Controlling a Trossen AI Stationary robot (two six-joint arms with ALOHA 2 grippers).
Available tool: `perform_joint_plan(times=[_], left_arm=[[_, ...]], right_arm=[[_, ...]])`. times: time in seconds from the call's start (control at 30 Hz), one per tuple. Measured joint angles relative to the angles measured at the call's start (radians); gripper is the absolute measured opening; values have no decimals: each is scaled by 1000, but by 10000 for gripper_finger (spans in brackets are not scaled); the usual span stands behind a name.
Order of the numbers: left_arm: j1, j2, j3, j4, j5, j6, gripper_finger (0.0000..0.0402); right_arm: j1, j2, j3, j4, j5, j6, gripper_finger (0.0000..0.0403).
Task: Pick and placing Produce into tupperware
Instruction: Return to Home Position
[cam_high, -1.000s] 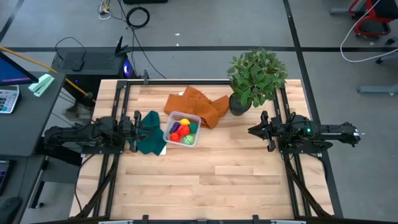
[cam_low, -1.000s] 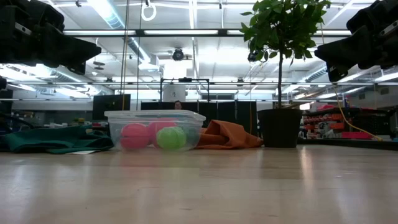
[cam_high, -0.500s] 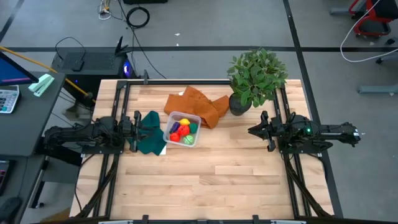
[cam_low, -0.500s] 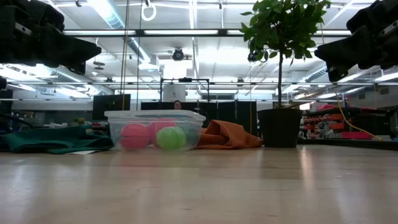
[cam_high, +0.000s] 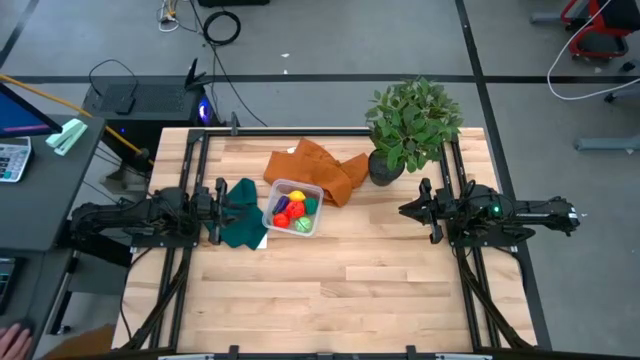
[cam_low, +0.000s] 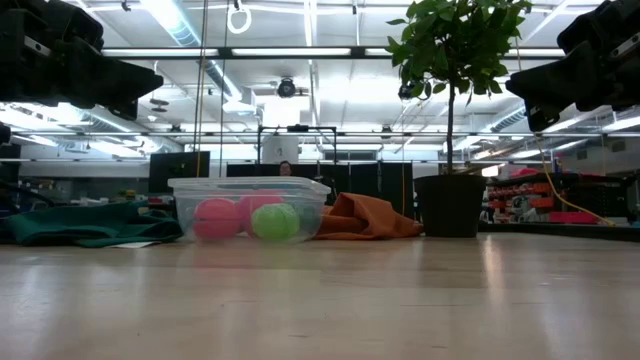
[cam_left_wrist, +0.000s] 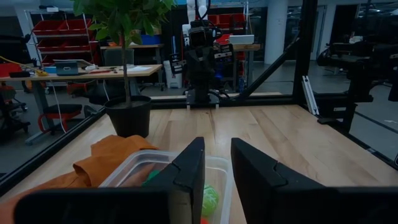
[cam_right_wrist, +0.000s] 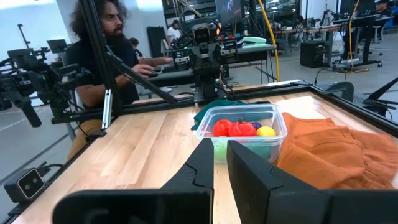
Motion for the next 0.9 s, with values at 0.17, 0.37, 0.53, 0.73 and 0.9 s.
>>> perform_joint_plan(times=[0.17,0.37,0.53,0.73,0.9], left_arm=[[0,0,0,0,0,0,79],[0,0,0,0,0,0,77],[0,0,0,0,0,0,84],[0,0,0,0,0,0,84],[0,0,0,0,0,0,78]], right_arm=[[0,0,0,0,0,0,14],[0,0,0,0,0,0,14],[0,0,0,0,0,0,14],[0,0,0,0,0,0,14],[0,0,0,0,0,0,14]])
